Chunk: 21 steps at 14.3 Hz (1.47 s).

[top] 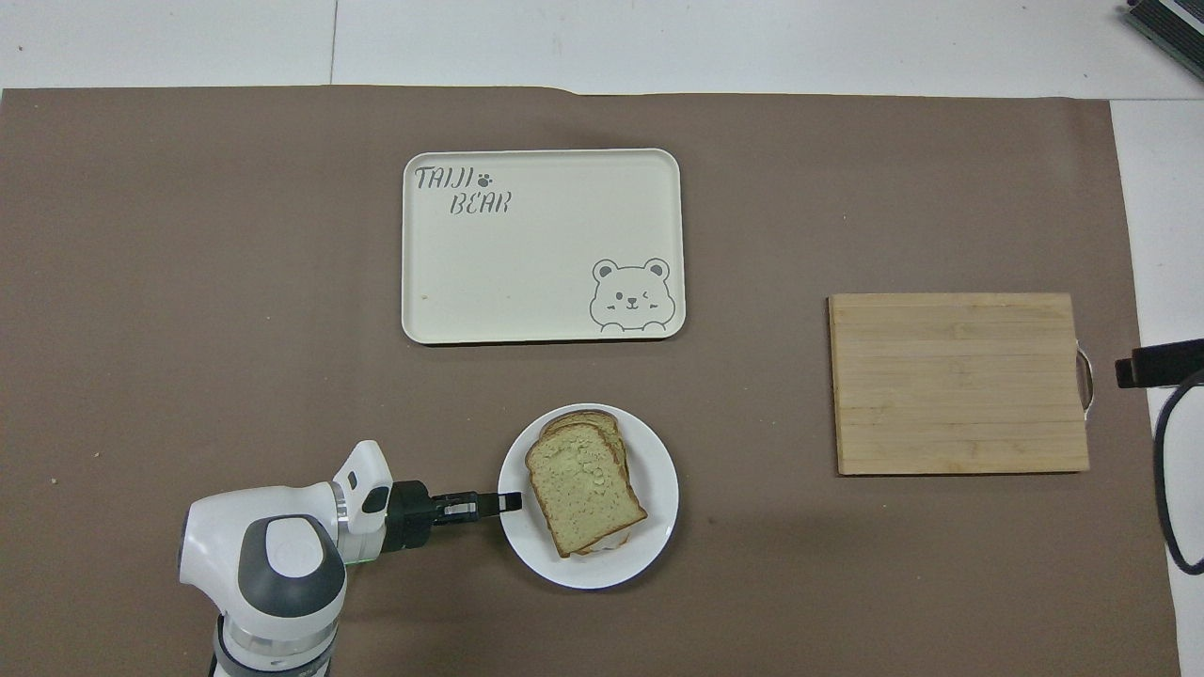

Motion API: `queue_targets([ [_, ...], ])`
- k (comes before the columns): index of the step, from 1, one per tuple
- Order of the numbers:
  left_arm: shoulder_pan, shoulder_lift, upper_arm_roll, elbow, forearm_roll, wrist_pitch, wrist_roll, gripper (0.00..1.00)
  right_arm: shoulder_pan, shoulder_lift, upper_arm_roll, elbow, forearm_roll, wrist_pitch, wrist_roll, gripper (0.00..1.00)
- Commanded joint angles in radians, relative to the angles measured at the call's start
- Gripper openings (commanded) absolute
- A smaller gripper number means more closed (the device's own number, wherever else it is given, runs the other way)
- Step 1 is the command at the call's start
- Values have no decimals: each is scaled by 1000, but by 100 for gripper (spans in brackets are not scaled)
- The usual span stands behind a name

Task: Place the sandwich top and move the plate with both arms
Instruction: 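Move the left gripper to the plate rim nearest the robot, then push the plate with the left gripper onto the cream tray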

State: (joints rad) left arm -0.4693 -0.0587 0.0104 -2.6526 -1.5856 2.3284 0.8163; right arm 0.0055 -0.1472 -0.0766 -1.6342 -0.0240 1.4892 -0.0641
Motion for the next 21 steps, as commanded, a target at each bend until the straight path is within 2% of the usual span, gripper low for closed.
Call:
queue_targets([
  [1,-15,-18,13,-10,-24,15,18,0,-10,-11,-3,-10,-4,2,-19,100],
  [6,41,-38,20,19,-24,-12,7,0,-6,-11,5,-7,-2,3,-16,100],
  [10,178,-21,28,88,2,-219,20,0,-7,-11,5,-7,-2,3,-16,100],
  [13,273,78,28,261,116,-319,26,0,-7,-11,5,-7,-2,3,-16,100],
  [15,294,109,26,321,136,-331,29,0,-7,-11,5,-7,-2,3,-16,100],
  [16,300,146,26,368,157,-327,27,0,-7,-11,5,-9,-2,3,-16,100],
  [19,291,291,23,604,289,-243,-69,0,-7,-11,5,-7,-2,3,-14,100],
  [21,299,359,20,690,349,-212,-103,0,-22,-2,-8,-1,-7,13,-23,100],
])
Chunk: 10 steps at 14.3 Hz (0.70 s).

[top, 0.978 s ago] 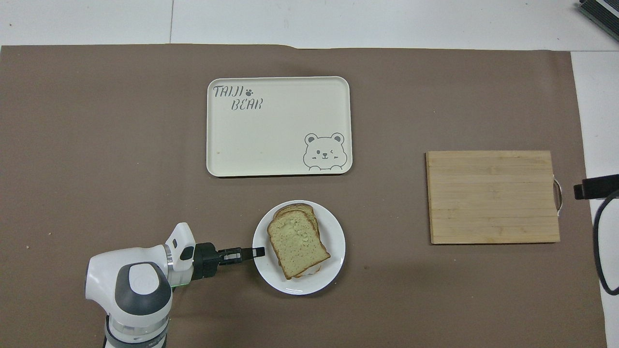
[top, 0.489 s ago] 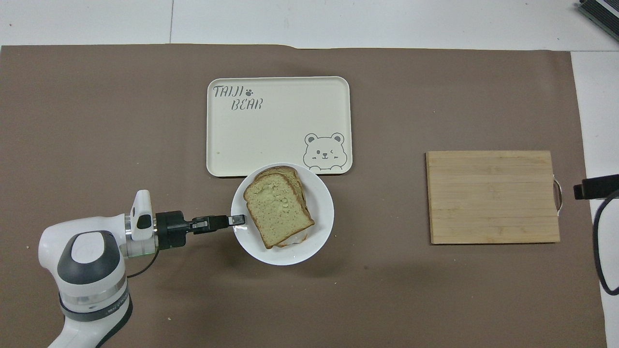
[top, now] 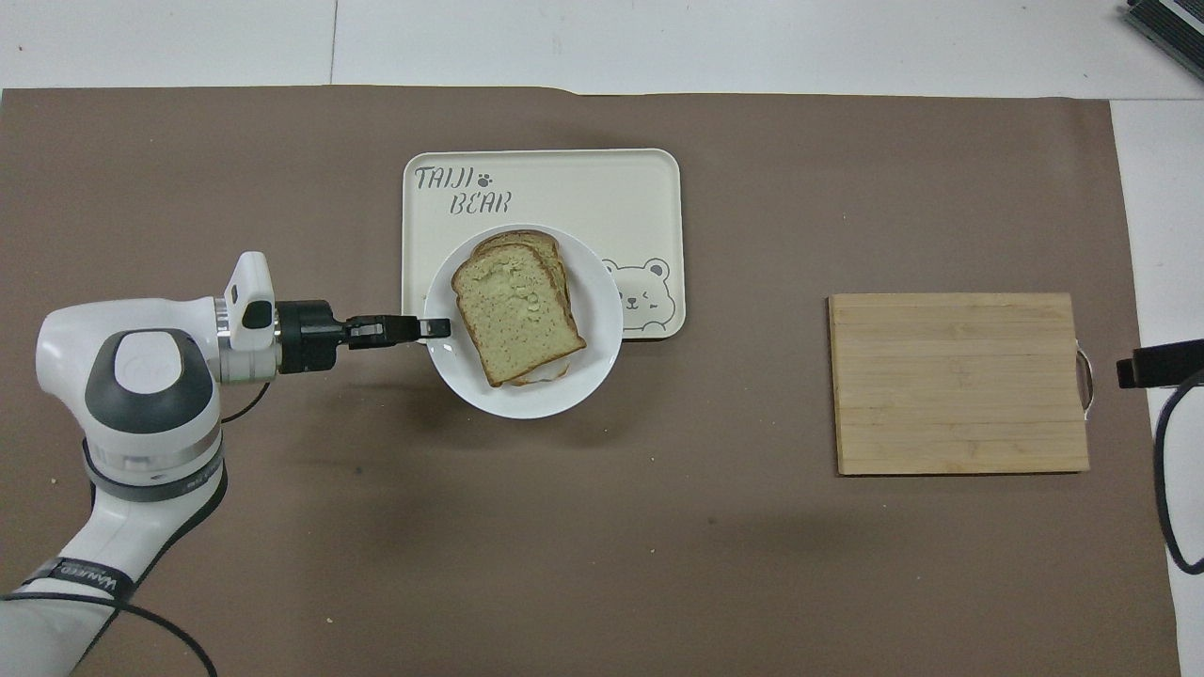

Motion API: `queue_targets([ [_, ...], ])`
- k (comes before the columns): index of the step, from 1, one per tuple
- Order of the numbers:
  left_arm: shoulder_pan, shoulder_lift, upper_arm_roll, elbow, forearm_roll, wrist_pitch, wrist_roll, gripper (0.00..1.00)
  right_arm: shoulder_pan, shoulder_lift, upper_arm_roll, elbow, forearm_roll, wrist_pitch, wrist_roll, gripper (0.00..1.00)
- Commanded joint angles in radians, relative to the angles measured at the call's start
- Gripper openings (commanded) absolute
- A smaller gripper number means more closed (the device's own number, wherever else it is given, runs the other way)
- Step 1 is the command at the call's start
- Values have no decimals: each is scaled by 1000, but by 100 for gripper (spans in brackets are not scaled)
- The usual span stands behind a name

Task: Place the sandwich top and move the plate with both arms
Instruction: 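Push the plate with the left gripper onto the cream tray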

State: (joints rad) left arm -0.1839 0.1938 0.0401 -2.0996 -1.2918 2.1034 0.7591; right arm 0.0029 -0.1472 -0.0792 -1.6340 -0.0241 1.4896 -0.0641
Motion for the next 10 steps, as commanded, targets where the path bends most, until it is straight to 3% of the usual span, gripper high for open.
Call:
queue_targets([
  [1,15,143,-11,174,63,18,-52,0,-18,8,-2,6,-19,8,-23,100],
  [5,15,291,-15,378,78,50,-130,0,-20,92,3,100,-5,-19,-20,100],
  [10,15,343,-54,415,88,126,-182,0,-9,57,-2,49,0,29,-13,100],
])
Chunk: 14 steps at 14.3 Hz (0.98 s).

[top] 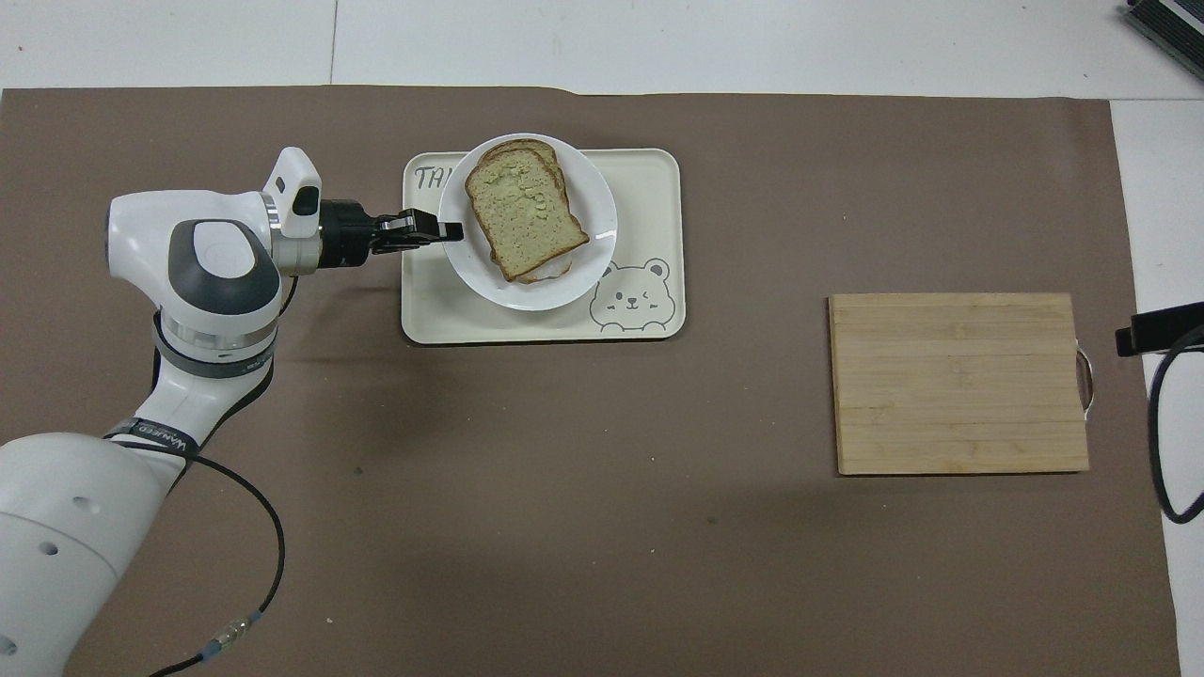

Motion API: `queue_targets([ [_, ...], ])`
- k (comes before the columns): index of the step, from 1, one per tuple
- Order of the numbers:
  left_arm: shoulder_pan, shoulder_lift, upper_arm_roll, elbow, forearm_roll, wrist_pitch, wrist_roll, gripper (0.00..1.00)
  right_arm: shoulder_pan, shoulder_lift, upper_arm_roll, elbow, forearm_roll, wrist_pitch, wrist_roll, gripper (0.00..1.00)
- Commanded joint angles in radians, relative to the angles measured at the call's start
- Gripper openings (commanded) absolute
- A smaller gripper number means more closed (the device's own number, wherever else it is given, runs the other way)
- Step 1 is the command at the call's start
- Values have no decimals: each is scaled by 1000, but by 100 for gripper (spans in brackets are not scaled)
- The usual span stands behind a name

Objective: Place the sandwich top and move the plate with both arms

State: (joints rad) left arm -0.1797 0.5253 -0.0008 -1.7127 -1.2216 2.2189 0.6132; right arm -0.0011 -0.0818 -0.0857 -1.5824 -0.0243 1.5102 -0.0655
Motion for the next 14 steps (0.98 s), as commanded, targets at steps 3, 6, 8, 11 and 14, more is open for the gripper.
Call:
queue_targets([
  [3,-1,12,-13,30,88,30,-65,49,-5,-7,6,1,-2,7,-13,100],
  [6,11,9,-4,30,117,10,-69,75,0,-7,12,1,-2,7,-13,100],
  [8,19,-7,8,28,160,31,-64,100,-2,-7,12,1,-2,7,-13,100],
  [11,20,-82,67,19,365,18,-76,100,-2,-7,12,1,-2,7,-13,100],
  [14,25,-169,120,16,587,-42,-81,100,-2,-7,12,1,-2,7,-13,100],
])
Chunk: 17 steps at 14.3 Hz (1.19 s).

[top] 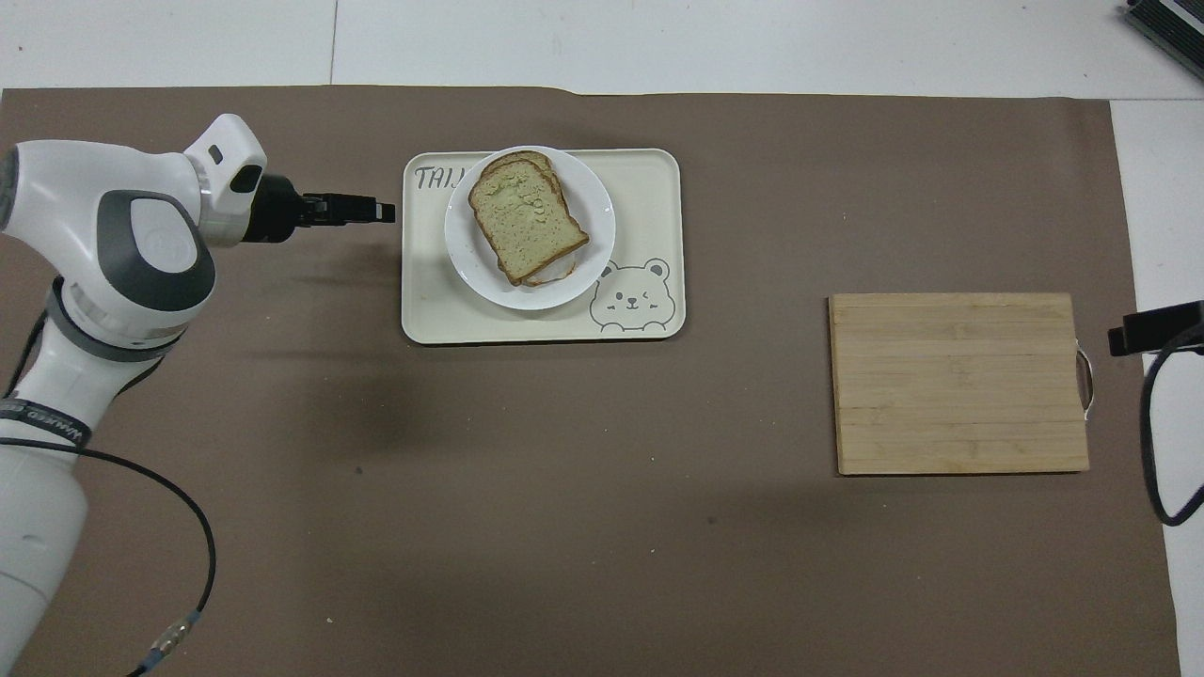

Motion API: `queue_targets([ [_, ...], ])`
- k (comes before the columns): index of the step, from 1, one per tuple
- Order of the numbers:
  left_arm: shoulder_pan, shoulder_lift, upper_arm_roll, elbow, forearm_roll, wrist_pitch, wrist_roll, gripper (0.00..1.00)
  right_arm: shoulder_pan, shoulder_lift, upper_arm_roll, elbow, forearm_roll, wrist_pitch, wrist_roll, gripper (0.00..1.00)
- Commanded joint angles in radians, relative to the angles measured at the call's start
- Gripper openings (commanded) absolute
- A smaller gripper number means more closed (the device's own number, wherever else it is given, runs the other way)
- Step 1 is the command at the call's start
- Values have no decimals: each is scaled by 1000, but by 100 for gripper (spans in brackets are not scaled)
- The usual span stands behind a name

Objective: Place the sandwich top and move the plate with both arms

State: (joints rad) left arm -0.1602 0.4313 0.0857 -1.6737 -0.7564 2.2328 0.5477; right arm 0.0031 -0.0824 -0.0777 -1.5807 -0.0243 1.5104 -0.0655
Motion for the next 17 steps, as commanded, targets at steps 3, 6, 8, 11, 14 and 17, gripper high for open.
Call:
queue_targets([
  [3,7,-178,83,-3,390,-145,-17,100,-5,-7,4,-1,-2,7,-13,100],
  [6,7,-278,118,41,546,-273,-21,100,-5,-7,4,-1,-2,7,-13,100],
  [8,7,-308,129,125,619,-398,-38,100,-5,-7,4,-1,-2,7,-13,100],
  [11,-10,-339,125,248,730,-629,-92,100,-6,-7,4,-1,-2,7,-13,100],
  [14,-12,-413,120,262,752,-726,-187,100,-6,-7,4,-1,-2,7,-13,100],
  [17,-10,-476,117,261,746,-794,-230,100,-5,-7,4,-1,-2,7,-13,100],
])
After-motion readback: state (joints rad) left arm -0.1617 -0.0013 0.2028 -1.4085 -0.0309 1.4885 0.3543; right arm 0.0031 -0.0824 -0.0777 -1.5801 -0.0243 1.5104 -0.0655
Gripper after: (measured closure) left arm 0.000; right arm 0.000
